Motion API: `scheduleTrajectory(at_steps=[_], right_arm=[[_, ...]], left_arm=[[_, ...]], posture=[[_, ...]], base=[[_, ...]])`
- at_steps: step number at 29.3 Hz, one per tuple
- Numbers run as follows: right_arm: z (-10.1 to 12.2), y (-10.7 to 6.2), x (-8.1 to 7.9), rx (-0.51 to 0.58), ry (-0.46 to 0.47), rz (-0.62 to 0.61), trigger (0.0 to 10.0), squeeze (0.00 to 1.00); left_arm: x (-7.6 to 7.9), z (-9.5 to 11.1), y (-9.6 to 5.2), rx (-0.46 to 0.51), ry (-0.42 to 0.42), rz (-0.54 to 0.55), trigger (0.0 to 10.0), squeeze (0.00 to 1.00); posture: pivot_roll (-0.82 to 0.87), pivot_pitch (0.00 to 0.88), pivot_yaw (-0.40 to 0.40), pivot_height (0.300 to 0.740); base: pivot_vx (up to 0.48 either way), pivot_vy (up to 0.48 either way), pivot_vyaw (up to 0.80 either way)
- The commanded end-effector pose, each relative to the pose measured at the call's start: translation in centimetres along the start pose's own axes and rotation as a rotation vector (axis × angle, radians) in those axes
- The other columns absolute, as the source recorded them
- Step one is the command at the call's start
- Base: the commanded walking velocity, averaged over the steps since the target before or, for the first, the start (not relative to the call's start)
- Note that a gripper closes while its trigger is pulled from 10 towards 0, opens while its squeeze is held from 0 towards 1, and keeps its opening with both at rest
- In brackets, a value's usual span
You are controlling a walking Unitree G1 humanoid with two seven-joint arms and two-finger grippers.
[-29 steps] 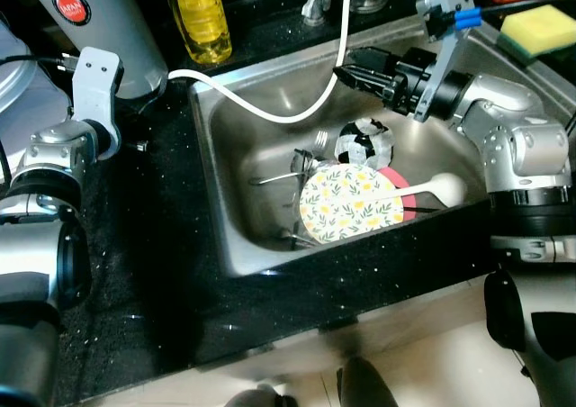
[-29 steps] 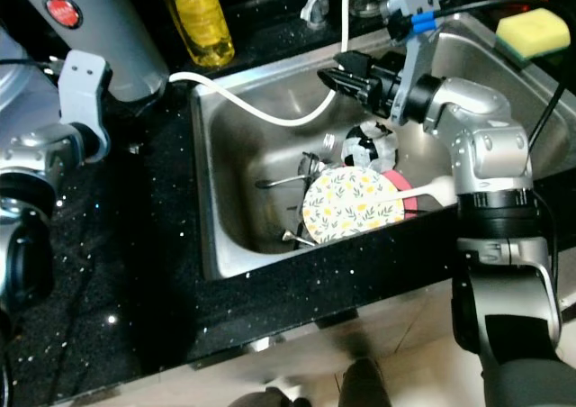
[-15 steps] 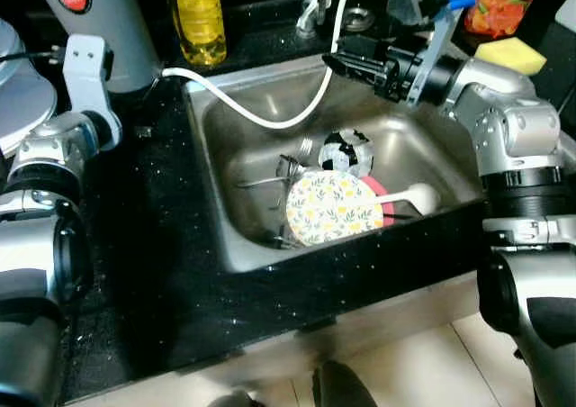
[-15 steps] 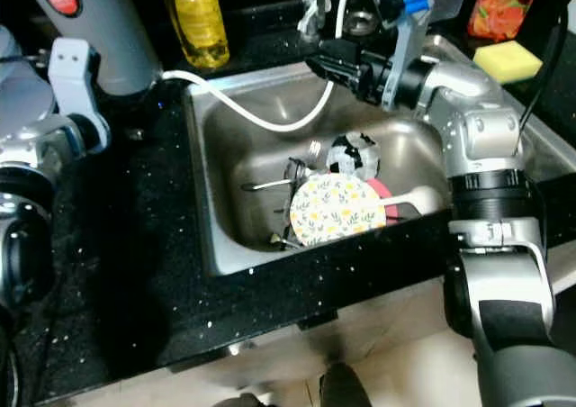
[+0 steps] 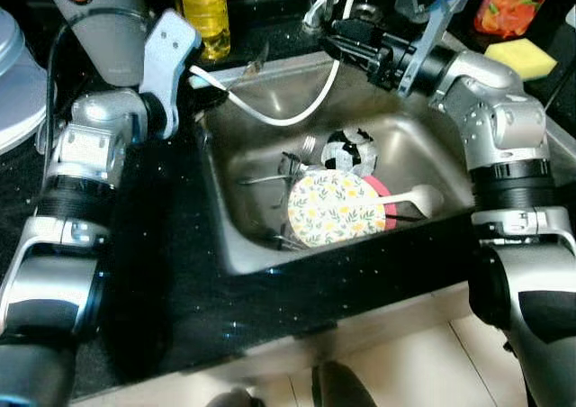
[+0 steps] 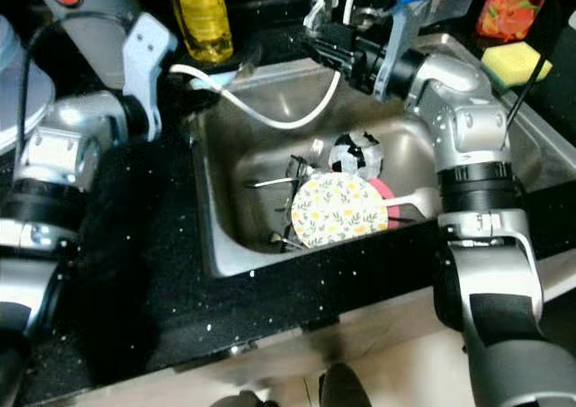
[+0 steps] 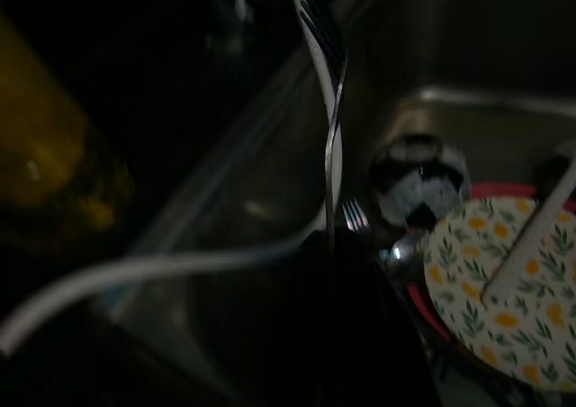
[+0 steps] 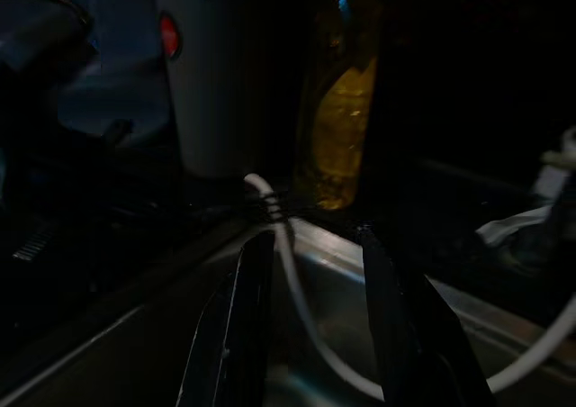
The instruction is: Kitchen organization
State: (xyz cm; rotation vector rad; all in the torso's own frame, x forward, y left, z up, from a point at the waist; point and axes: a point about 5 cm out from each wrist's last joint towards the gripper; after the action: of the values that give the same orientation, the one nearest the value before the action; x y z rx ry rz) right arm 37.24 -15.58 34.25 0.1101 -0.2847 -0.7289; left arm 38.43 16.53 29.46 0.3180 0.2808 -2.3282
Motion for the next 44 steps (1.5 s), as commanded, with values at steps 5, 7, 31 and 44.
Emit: scheduleTrajectory(at_steps=[5, 7, 31, 44], right_arm=[[1.0, -1.0, 0.5, 0.074, -0.024, -0.053, 10.0, 0.0], [1.1, -1.2, 0.6, 0.08, -0.027, -0.059, 10.0, 0.0], [1.0, -2.5, 0.7, 0.102, -0.046, -0.116, 10.0, 0.0], [0.4, -1.3, 0.2, 0.105, -0.016, -0.082, 10.0, 0.0]], left_arm=[[0.9, 3.5, 1.5, 0.085, 0.05, -0.068, 10.0, 0.0], [1.2, 3.7, 2.0, 0.085, 0.049, -0.084, 10.0, 0.0], [4.3, 0.0, 6.4, -0.118, 0.166, -0.232, 10.0, 0.0], [-4.6, -3.4, -4.8, -0.258, 0.146, 0.2, 10.0, 0.0]], posture=[[-0.13, 0.057, 0.111, 0.74], [-0.13, 0.054, 0.115, 0.74], [-0.14, 0.034, 0.158, 0.74], [-0.08, 0.04, 0.118, 0.74]], base=[[0.0, 0.0, 0.0], [0.0, 0.0, 0.0], [0.0, 0.0, 0.0], [0.0, 0.0, 0.0]])
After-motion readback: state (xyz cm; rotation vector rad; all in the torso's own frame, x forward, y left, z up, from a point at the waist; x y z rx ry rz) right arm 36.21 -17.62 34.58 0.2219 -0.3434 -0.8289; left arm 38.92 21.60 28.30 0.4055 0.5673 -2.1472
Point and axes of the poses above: a point about 5 cm out from each wrist's last joint towards the gripper, its own y axis pointing out of the wrist towards the gripper, its own z axis along the axis of the wrist's last joint, x = y × z, and after that the axes turned 1 degree about y, right-handed
